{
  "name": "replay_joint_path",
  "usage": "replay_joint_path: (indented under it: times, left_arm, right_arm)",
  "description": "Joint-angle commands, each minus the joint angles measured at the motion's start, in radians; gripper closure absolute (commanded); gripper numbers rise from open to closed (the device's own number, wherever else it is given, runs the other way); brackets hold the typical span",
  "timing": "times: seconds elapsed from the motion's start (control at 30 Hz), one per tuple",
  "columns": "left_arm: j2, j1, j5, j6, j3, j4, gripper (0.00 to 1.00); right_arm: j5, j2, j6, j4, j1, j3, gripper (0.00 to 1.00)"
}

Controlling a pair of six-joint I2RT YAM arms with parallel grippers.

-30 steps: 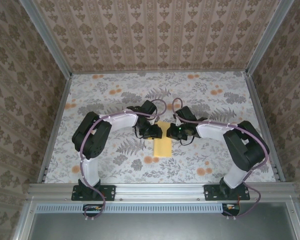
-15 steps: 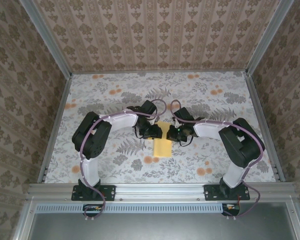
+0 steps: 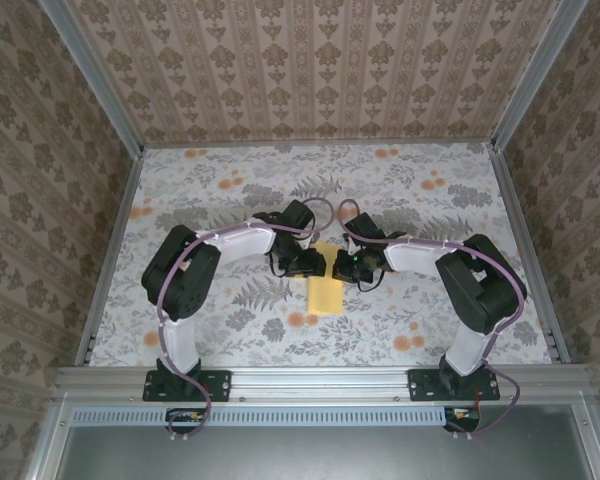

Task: Fold a paper plane with a square sheet of paper (fold left side to right side)
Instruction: Hold the square sheet of paper at the center of the table, then first fold the square sheet of paper in half at the center of the table.

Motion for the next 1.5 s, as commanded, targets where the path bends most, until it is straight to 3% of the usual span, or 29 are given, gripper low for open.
replay_joint_path:
  times: [0.0,0.13,0.37,0.67,1.47]
  left_arm:
    - [-0.115,0.017,-0.042,0.032,-0.007,-0.031,0.5]
    - [-0.174,0.025,-0.012,0.038,-0.023,-0.011,0.51]
    - [-0.128,0.024,0.205,-0.022,-0.087,0.165,0.72]
    - [-0.034,0.023,0.258,-0.038,-0.116,0.234,0.81]
    - [0.027,0.044,0.115,-0.005,-0.166,0.181,0.91]
  right_arm:
    - [0.06,0.04,-0.018,-0.106,0.008,-0.007,0.95]
    - [0.058,0.045,-0.019,-0.108,0.008,-0.006,0.96]
    - [0.059,0.047,-0.019,-0.113,0.008,0.001,0.96]
    - [0.059,0.059,-0.023,-0.126,0.011,0.011,0.96]
    - [0.069,0.076,-0.048,-0.173,0.013,0.029,0.98]
